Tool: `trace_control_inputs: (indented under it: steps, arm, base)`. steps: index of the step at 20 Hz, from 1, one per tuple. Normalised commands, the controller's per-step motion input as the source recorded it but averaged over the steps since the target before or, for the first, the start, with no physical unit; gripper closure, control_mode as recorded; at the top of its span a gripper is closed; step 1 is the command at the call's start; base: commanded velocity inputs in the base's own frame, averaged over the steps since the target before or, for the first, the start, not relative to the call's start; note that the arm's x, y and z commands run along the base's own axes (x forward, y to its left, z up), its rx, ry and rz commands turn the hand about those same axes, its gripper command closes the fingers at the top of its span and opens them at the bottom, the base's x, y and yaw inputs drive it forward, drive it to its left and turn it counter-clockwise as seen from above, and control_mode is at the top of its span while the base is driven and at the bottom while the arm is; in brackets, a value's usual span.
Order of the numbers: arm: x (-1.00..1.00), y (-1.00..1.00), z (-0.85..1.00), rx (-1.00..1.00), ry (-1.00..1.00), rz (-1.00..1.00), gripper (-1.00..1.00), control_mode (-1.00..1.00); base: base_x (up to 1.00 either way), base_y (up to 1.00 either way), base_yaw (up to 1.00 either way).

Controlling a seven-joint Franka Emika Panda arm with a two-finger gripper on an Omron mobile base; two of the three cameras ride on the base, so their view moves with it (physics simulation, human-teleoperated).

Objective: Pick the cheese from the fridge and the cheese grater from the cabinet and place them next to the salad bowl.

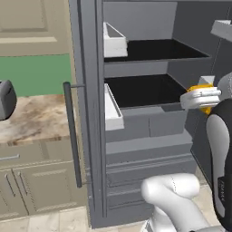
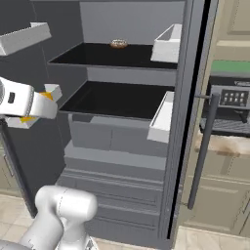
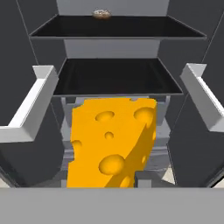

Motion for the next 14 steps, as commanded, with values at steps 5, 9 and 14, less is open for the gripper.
trace_control_inputs:
  steps: [5, 9, 14]
  arm:
    - [0.00, 0.00, 0.00, 0.00, 0.00, 0.00, 1.00, 1.00]
    - [0.00, 0.00, 0.00, 0.00, 0.00, 0.00, 1.00, 1.00]
    - [0.00, 0.00, 0.00, 0.00, 0.00, 0.00, 1.00, 1.00]
  base:
    - [-1.00, 0.04, 0.00]
    - [-1.00, 0.57, 0.00]
    - [-0.98, 0.89, 0.05]
